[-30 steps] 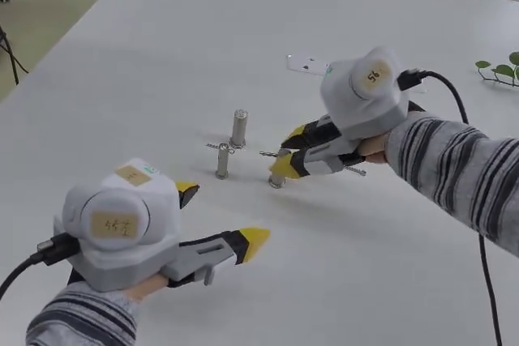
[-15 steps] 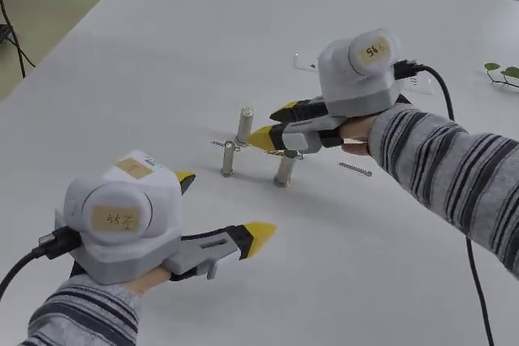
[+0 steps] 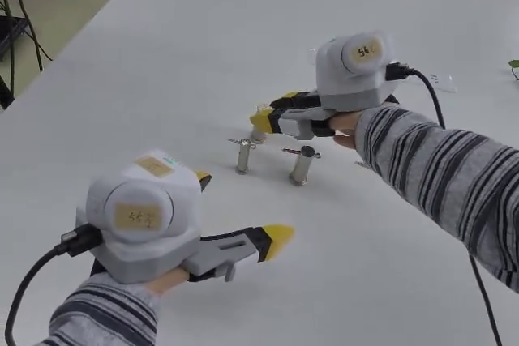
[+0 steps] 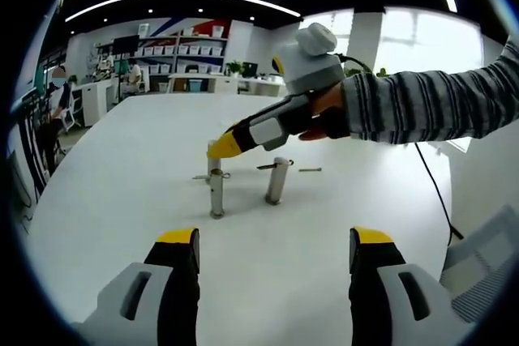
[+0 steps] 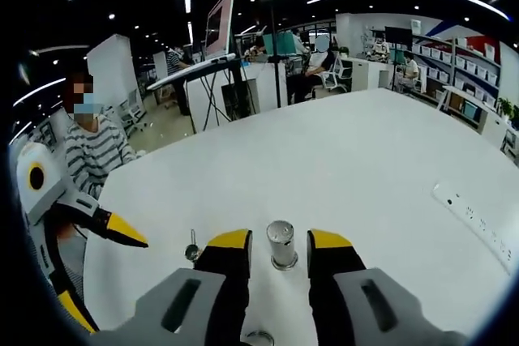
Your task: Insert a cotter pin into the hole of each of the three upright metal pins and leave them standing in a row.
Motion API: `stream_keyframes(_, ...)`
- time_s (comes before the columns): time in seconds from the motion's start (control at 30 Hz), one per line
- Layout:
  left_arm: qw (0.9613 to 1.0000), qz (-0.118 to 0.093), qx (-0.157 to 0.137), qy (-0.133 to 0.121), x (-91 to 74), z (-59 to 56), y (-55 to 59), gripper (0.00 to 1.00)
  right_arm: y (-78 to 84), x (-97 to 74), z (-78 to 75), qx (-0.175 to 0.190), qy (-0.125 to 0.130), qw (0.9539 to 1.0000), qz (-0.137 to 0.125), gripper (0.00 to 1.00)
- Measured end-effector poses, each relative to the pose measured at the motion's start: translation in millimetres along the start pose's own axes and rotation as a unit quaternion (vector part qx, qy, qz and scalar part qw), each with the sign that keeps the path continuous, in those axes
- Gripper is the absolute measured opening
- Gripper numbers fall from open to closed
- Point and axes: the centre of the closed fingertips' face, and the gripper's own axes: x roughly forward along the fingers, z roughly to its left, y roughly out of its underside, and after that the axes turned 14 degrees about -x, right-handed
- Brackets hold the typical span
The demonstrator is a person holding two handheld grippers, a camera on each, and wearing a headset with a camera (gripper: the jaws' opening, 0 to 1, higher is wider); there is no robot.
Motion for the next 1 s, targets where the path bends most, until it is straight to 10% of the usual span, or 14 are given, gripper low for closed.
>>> stream_keyframes(1.0, 1.0, -0.003, 0.002, -0.004, 3.2, 2.8, -3.3, 0.74, 8.1, -7.1, 2.8, -0.024, 0.006, 0.9993, 0.027, 0.08)
